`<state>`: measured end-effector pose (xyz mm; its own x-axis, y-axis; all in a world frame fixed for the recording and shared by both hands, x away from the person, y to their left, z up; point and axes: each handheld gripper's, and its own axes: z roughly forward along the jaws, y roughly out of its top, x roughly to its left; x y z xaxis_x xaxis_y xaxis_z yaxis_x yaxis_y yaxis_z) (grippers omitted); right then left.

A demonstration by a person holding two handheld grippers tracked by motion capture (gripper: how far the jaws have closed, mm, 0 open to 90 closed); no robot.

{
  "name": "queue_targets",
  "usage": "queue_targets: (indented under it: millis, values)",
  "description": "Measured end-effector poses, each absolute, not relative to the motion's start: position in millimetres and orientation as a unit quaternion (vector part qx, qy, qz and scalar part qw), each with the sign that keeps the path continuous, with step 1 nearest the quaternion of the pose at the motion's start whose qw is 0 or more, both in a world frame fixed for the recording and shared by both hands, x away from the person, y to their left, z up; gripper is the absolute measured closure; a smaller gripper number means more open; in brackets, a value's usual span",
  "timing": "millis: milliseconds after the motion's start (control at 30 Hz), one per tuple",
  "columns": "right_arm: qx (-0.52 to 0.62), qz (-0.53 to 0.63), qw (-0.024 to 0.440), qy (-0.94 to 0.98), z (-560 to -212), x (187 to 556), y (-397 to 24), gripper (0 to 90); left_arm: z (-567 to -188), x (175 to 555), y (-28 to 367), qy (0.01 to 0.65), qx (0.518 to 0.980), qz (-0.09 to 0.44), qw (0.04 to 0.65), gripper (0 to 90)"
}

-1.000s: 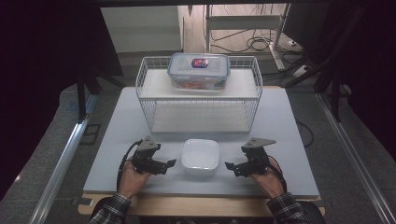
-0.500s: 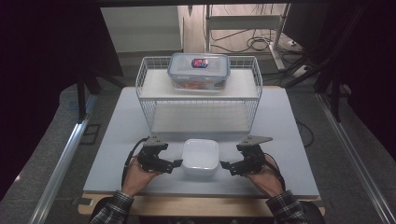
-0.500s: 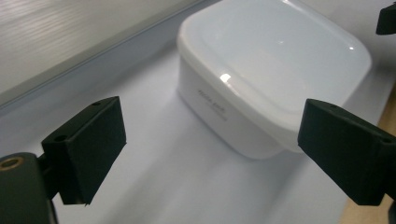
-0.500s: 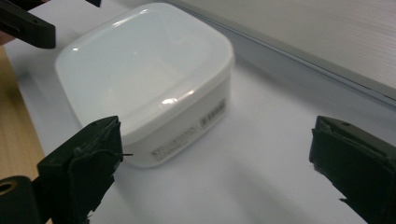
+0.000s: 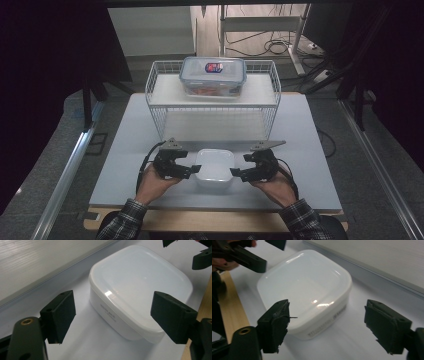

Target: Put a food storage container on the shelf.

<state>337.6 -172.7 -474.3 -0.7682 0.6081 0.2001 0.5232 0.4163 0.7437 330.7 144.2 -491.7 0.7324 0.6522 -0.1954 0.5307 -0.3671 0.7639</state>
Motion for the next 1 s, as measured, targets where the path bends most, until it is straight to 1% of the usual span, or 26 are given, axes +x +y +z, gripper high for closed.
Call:
queue_targets:
  millis: [100,200,333,433,467,500,600,667,867,933,1000]
  values:
    - [0.339,0.42,0.041,0.841,-475,342,-168,24.9,-495,335,142,0.358,0.827,0.065,0.429,20.8]
    - [0.341,0.414,0.029,0.843,-480,348,-164,24.1,-499,338,139,0.359,0.827,0.051,0.43,21.8]
    - [0.35,0.406,0.003,0.844,-488,353,-161,23.1,-502,341,139,0.363,0.82,0.015,0.441,24.8]
    - [0.352,0.409,-0.02,0.842,-490,355,-159,25.4,-505,343,137,0.354,0.822,-0.021,0.446,25.3]
    - [0.349,0.41,-0.031,0.842,-491,355,-158,26.8,-505,342,137,0.354,0.822,-0.024,0.445,25.8]
    - [0.348,0.41,-0.036,0.842,-491,355,-157,25.6,-505,342,136,0.354,0.822,-0.029,0.445,25.6]
    - [0.354,0.406,-0.047,0.841,-492,355,-157,27.5,-503,338,135,0.356,0.824,-0.03,0.439,26.8]
    - [0.359,0.406,-0.054,0.839,-492,354,-159,30.2,-502,336,135,0.359,0.825,-0.031,0.435,28.4]
    - [0.383,0.395,-0.078,0.831,-488,351,-163,41.7,-498,327,142,0.362,0.824,-0.029,0.436,42.2]
    - [0.388,0.393,-0.081,0.83,-485,349,-164,49.1,-496,324,144,0.362,0.824,-0.025,0.434,47.6]
    - [0.393,0.399,-0.072,0.825,-481,347,-167,56.6,-495,322,146,0.366,0.82,-0.027,0.438,51.1]
